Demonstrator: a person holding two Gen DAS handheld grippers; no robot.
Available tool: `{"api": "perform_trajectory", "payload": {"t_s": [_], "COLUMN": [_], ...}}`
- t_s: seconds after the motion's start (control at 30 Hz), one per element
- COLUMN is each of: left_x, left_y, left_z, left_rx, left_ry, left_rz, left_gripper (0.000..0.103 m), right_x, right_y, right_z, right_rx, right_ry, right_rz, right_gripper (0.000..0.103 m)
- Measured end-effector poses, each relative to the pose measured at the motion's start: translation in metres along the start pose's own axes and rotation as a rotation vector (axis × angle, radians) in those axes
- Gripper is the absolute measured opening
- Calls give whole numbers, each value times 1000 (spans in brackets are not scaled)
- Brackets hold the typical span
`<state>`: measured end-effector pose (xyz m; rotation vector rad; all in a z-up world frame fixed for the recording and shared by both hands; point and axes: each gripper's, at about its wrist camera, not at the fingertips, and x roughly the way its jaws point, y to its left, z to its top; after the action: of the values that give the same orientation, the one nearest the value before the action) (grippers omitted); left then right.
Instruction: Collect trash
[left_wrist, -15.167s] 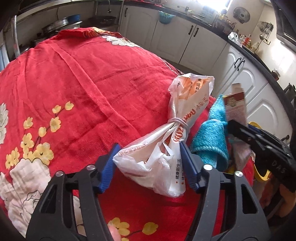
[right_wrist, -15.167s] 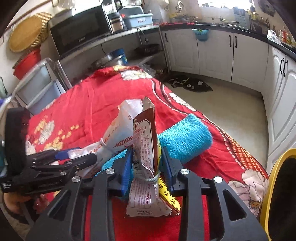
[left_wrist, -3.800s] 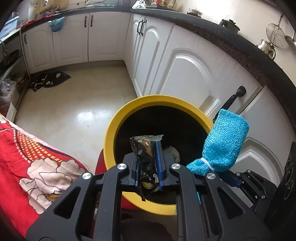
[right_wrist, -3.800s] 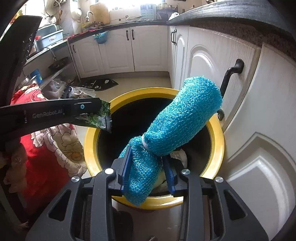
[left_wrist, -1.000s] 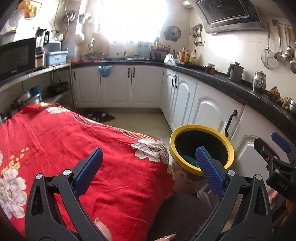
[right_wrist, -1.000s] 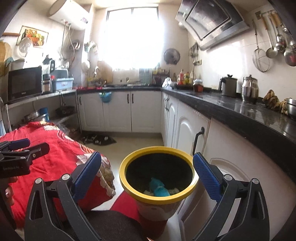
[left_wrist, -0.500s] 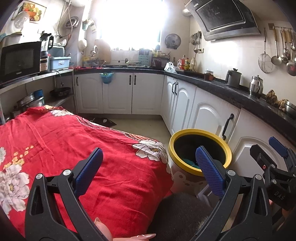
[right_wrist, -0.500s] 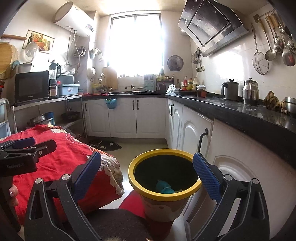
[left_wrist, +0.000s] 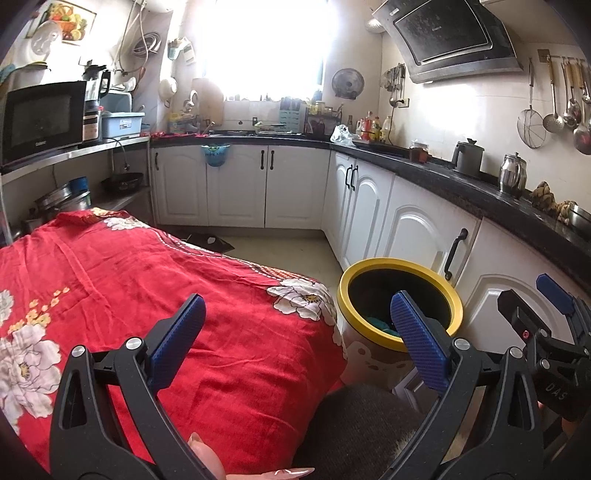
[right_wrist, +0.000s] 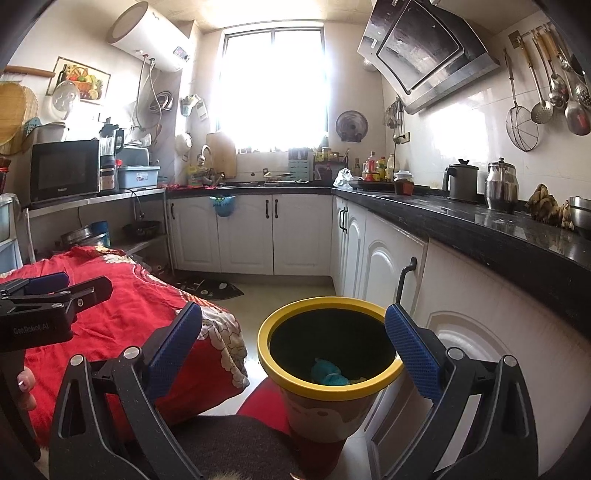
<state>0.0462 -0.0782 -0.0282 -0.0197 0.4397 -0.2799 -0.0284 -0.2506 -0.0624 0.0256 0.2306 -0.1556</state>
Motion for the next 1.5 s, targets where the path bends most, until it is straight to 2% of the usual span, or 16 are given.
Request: {"api": "perform_trajectory", "payload": {"t_s": [1.5], "left_x": [-2], "left_y": [0], "left_z": [2], "left_rx": [-7], "left_ry": [-1], "left_rz": [8], "left_gripper": [92], "right_x": [1], "right_y": [-1], "right_z": [-3], "right_rx": [6], "right_ry": [4], "right_rz": [-1], "right_gripper": [97]}}
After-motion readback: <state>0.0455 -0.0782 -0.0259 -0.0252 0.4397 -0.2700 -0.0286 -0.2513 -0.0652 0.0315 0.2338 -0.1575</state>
